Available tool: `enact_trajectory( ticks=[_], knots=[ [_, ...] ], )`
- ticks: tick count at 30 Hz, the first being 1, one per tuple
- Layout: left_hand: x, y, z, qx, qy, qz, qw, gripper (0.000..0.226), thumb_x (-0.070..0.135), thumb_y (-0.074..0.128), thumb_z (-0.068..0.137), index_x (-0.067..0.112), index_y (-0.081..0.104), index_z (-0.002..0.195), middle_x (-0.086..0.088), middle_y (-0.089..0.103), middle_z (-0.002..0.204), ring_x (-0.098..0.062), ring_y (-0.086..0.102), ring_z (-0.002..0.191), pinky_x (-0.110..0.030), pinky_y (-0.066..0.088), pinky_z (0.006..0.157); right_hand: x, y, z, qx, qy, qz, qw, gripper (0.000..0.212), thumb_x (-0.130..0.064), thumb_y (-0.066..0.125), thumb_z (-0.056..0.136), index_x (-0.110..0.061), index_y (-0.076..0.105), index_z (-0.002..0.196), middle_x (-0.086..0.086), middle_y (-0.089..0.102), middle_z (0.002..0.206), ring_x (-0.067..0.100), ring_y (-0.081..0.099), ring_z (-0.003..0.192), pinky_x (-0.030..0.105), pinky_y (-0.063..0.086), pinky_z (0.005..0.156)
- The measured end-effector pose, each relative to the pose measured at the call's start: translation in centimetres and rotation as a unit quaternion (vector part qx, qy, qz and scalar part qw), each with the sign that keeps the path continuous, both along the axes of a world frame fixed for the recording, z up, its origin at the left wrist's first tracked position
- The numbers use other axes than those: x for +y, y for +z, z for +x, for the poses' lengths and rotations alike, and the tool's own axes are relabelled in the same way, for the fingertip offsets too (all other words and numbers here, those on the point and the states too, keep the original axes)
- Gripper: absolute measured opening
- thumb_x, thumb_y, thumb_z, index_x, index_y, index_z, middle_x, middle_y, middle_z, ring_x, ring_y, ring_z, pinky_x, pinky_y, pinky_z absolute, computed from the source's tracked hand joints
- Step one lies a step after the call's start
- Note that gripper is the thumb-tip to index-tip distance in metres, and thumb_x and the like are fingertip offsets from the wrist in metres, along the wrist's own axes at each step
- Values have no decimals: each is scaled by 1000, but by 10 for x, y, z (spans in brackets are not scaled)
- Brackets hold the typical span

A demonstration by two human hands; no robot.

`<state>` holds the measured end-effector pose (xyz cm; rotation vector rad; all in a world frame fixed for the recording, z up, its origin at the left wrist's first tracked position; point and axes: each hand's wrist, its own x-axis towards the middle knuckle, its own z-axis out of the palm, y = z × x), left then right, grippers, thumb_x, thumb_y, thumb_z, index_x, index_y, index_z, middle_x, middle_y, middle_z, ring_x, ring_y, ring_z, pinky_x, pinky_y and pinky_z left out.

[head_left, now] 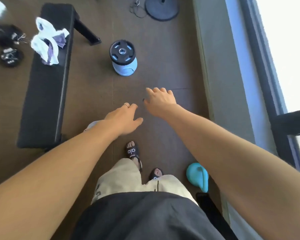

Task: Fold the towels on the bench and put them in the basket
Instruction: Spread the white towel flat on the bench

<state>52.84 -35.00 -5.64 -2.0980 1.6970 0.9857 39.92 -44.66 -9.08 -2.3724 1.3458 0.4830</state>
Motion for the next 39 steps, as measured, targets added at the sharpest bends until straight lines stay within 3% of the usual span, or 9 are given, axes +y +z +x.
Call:
enact_trajectory(
  ticks=[12,18,25,31,39],
  knots=[
    [-142,-13,101,38,56,21,997,60,48,42,102,21,28,154,-7,32,156,-31,48,133,-48,45,101,-156,3,106,16,24,0,1000,40,-43,31,104,-20,43,136,8,54,131,33,46,124,48,36,104],
    [-228,-9,131,38,71,23,997,61,48,43,103,23,25,156,-7,28,159,-30,46,135,-46,47,99,-246,1,137,10,40,2,999,49,-42,33,104,-22,35,148,8,52,137,33,44,129,50,33,108],
    [-323,-9,144,23,140,21,990,61,46,43,103,21,25,156,-8,30,157,-31,45,136,-48,46,102,-362,0,174,-8,116,13,993,54,-44,31,105,-22,29,153,7,46,146,32,39,135,48,31,110],
    [-385,-6,155,20,209,12,978,56,45,44,103,20,31,151,-7,36,150,-30,49,130,-48,47,100,-441,-1,207,10,191,26,981,49,-42,33,103,-19,37,146,7,48,143,32,40,133,47,32,107],
    [-444,-21,226,26,273,-5,962,54,43,45,102,17,32,148,-12,40,147,-34,51,128,-45,45,99,-512,-2,306,12,275,8,961,48,-42,32,104,-22,38,148,8,49,145,33,41,134,47,32,109]
  ],
)
